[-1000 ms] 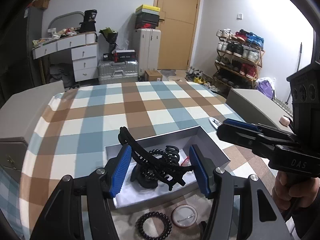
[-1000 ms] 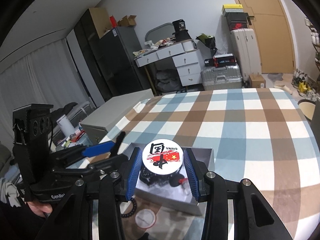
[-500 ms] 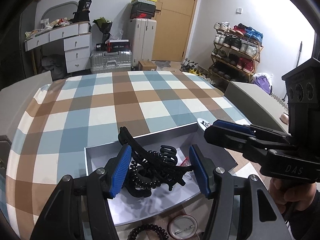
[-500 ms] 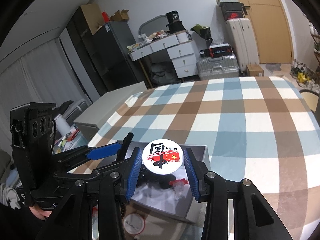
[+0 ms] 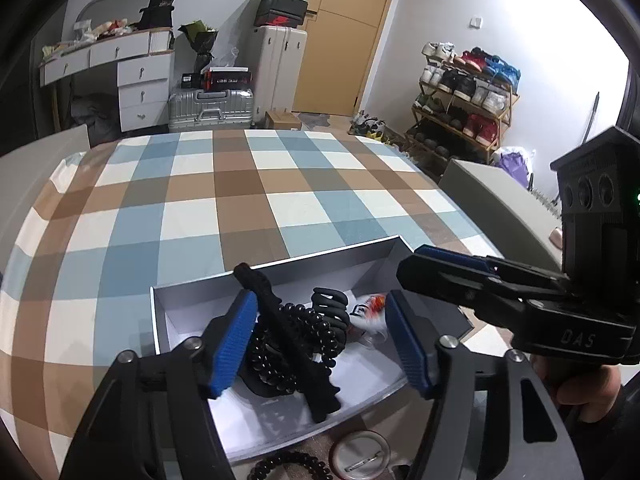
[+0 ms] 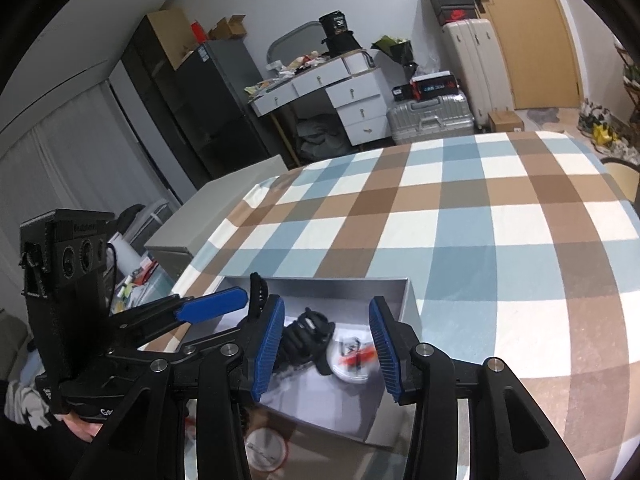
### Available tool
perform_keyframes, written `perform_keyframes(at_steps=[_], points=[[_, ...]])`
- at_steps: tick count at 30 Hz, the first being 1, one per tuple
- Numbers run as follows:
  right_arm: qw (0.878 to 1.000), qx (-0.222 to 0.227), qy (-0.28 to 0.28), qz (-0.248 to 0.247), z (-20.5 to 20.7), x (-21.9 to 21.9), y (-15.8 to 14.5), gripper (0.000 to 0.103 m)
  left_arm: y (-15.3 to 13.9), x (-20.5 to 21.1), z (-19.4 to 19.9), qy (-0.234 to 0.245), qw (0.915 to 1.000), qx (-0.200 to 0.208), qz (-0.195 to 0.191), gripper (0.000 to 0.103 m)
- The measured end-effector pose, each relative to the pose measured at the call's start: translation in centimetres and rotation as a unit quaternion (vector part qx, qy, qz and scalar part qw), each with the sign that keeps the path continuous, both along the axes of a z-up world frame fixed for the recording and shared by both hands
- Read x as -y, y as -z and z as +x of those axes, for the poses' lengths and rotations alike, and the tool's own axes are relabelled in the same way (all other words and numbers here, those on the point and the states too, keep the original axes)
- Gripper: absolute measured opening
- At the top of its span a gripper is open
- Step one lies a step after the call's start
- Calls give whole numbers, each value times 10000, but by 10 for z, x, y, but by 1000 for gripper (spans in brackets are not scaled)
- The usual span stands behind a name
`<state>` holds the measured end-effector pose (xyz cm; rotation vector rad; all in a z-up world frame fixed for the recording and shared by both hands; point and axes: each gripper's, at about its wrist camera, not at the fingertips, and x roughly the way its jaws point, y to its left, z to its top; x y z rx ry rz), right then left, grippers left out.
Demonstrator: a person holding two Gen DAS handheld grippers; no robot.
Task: Organize jewelry
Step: 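Open both grippers inside the grey box and lift them away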
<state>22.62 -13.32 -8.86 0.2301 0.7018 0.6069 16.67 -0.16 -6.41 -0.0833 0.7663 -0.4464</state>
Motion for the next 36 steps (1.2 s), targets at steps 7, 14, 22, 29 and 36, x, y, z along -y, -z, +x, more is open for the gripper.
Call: perform_keyframes(at_steps=[7,14,22,29,36], points=[[9996,113,178,205,-9,12,-10,65,-4,-5,-6,-86,10000,10,31,73],[9991,143,319,240,-20,19,-20,71,-12,-5,-17,-182,9994,184,249,74],[9979,457,445,134,-44,21,-39,79,-23,-8,-31,-428,9975,239,513,74],[9967,661,449,127,-67,21,-54,85,-35,-11,-49,-563,9949,462,700,74],[9951,879,448,79,-90,18,-65,92,-45,-21,-64,-814,9927,571,681,84]])
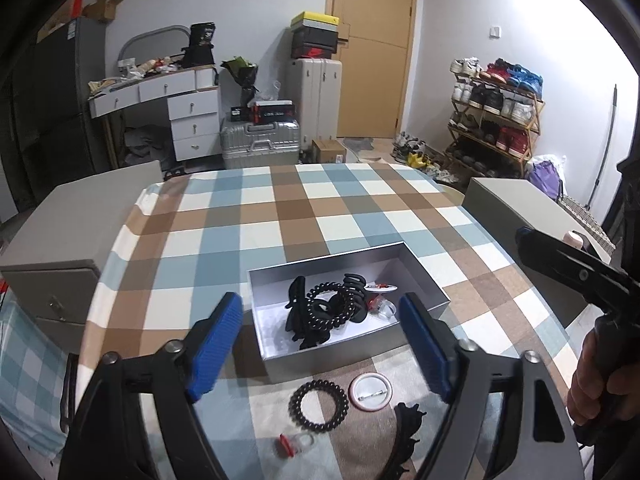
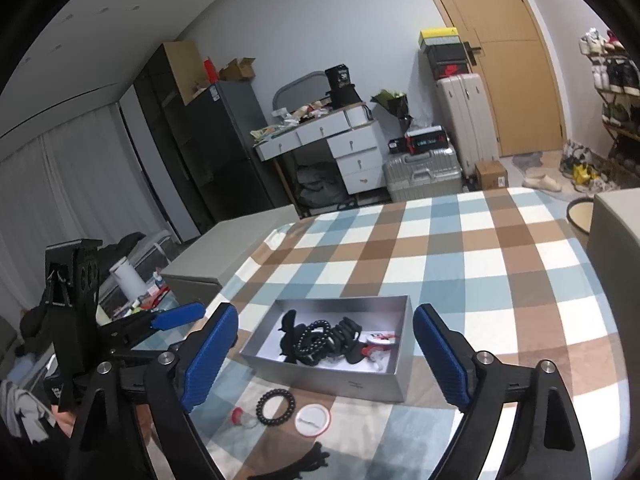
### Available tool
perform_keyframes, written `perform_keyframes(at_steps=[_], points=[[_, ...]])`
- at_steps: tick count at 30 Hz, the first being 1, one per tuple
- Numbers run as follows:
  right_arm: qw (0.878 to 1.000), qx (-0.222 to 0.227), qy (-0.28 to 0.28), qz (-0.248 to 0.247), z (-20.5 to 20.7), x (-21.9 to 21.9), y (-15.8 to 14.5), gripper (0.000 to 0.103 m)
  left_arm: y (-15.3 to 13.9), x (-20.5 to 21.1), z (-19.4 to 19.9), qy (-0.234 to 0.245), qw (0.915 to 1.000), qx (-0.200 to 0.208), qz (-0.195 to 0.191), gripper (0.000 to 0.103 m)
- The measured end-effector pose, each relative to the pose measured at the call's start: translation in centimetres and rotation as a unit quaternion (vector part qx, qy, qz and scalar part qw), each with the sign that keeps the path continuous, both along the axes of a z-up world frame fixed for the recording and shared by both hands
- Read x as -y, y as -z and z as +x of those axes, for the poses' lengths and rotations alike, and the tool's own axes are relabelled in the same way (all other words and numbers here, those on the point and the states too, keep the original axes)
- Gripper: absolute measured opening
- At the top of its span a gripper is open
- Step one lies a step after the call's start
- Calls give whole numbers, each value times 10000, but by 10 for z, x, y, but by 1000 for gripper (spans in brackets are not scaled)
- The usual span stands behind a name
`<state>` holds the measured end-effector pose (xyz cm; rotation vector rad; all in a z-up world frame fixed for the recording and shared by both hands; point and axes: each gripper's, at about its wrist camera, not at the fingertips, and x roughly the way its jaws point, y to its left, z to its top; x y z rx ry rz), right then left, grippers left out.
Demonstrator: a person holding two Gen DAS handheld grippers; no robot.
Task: Organize jewelry
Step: 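Open both grippers inside the grey box and lift them away, then lower the left gripper onto the small red-capped clear bottle and grasp it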
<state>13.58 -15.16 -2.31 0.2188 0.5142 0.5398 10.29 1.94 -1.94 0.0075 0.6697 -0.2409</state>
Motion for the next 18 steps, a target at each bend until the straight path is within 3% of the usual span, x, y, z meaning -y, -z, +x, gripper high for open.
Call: perform_keyframes(at_steps=[4,13,18], points=[[10000,60,-8,9,-11,-1,-3,100,-5,-8,-10,-207,9997,58,-74,84],[9998,69,-86,-178,-29,-11,-3,103,-4,-25,-29,-577,9981,88,-188,86],[9993,-136,-127,-322,-35,-17,10,103,3,-33,-42,-678,9975,87,-199,97]])
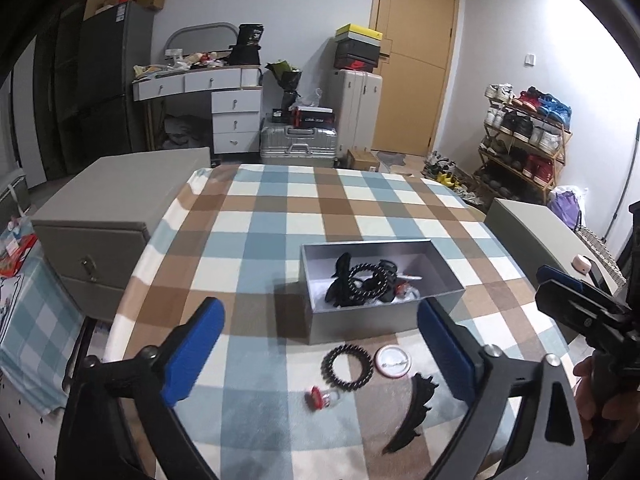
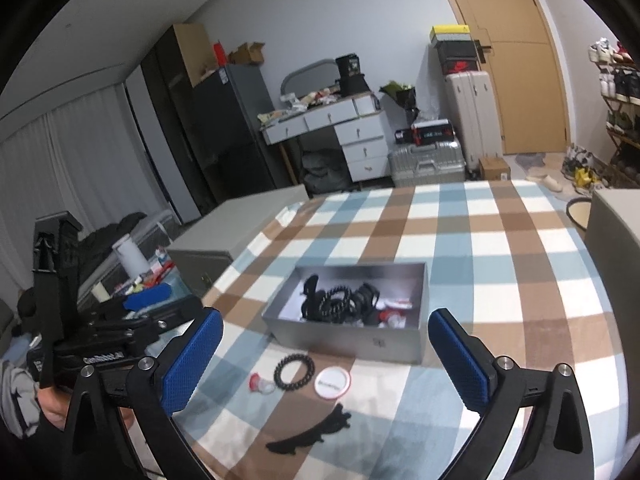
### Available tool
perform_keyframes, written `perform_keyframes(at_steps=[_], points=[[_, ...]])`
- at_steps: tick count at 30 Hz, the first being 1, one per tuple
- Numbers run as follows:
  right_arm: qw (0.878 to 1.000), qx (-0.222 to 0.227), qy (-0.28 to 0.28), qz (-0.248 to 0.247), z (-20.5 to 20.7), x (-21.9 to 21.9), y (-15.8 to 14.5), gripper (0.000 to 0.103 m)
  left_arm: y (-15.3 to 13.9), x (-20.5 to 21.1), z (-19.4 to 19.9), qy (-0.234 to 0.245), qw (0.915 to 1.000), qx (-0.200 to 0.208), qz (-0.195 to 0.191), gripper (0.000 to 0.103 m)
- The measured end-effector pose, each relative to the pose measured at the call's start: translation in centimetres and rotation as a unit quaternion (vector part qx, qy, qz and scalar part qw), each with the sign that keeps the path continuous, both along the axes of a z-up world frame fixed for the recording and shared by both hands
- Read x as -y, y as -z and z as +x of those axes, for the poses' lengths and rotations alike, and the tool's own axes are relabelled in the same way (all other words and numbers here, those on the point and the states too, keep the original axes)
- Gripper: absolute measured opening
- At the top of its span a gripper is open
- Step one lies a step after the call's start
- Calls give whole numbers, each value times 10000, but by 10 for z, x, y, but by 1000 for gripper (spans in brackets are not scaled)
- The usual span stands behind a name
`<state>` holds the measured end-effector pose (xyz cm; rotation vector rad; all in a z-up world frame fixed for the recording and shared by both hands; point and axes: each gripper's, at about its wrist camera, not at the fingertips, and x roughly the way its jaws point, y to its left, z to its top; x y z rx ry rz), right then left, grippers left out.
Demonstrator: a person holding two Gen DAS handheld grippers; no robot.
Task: Organize jewelry
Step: 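Lower the left gripper onto the small red-capped clear bottle and grasp it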
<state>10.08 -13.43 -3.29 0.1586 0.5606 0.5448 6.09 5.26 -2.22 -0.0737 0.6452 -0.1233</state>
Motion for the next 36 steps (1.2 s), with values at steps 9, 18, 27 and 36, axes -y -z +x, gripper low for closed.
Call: perform_keyframes(at_steps=[9,18,27,36], points=[[9987,-484,115,-135,-6,0,37,103,35,-13,-16,-49,9991,-394,142,98],[9942,-1032,215,-224,-2,1,76,103,82,-17,-14,106,9921,-1248,4,98],[9918,-1231,191,-293,-1,-1,99,103,95,-7,-3,470,9882,-1455,-133,97],[9903,-1358,159,-244,-3,3,107,103,95,6,10,608,9888,-1345,211,55]])
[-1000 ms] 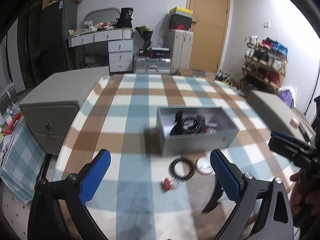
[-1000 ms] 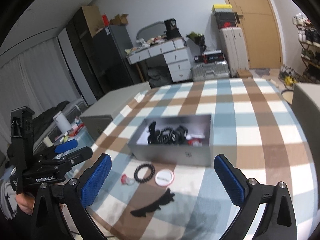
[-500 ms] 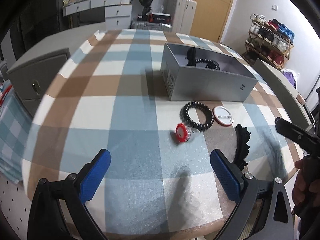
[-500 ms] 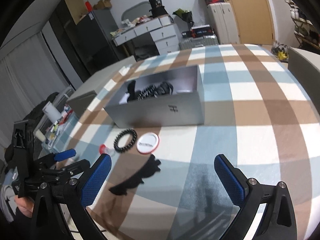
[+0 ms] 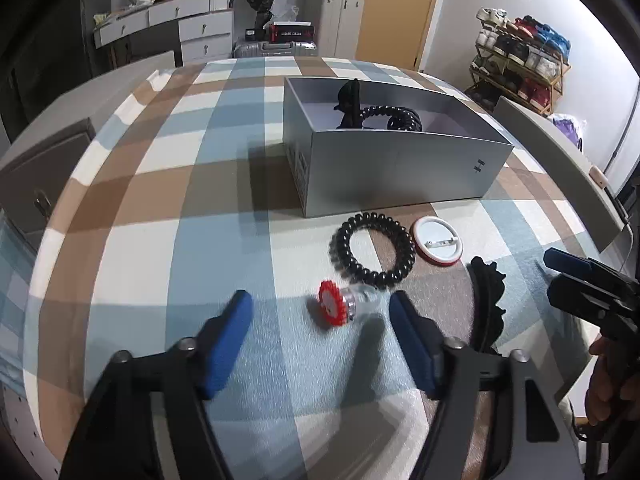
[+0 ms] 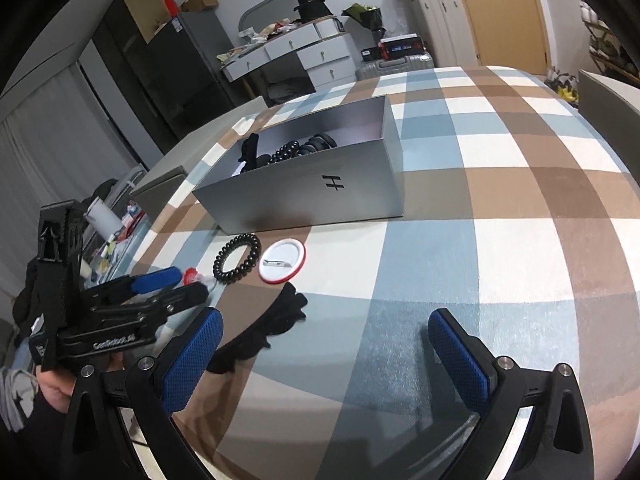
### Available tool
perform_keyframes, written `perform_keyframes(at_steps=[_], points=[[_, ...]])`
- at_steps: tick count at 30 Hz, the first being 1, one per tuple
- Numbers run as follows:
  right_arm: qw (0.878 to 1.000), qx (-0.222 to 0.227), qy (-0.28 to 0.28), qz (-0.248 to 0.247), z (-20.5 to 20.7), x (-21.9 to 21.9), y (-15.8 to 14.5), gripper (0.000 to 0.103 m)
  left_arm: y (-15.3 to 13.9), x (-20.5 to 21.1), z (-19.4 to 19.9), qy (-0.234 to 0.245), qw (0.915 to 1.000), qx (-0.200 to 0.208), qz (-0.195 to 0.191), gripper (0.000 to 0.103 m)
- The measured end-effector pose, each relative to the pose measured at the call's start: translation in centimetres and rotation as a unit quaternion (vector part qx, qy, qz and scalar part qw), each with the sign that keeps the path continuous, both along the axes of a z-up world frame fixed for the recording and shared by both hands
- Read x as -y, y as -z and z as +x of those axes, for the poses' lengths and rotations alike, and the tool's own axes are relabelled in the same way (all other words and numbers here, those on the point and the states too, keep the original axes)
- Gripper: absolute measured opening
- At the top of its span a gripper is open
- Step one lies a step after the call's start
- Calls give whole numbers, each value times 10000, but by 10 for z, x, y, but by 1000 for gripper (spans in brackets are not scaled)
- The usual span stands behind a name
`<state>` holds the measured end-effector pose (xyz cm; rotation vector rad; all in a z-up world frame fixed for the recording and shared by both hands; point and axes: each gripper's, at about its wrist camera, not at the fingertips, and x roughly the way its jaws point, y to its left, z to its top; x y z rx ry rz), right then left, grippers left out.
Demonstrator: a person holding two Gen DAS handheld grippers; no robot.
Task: Organize jewelry
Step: 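Lower the left gripper onto the small red-capped clear bottle and grasp it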
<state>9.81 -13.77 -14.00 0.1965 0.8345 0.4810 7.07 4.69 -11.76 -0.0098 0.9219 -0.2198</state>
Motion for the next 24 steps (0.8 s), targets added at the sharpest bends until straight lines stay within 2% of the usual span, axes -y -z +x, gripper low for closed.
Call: perform_keyframes(at_steps=[2,3,14,17,20,24], points=[[10000,-23,14,32,0,1,1,103,0,0,2,31,10000,5,5,31],[10000,-30,26,31,1,1,1,103,-1,0,2,62,10000,-7,2,24],[10000,-28,37,-7,1,-1,1,103,-6,8,-8,290,9994,117,153,23],[9999,-11,85,-91,-1,0,1,103,-10,7,-9,225,9994,172,182,23],[9999,24,15,-154,-2,-4,-1,103,-15,1,-13,114,9996,243,49,23],[9988,197,-68,-446,-2,-15,-7,103,-24,-4,-25,63,9988,483,26,23]])
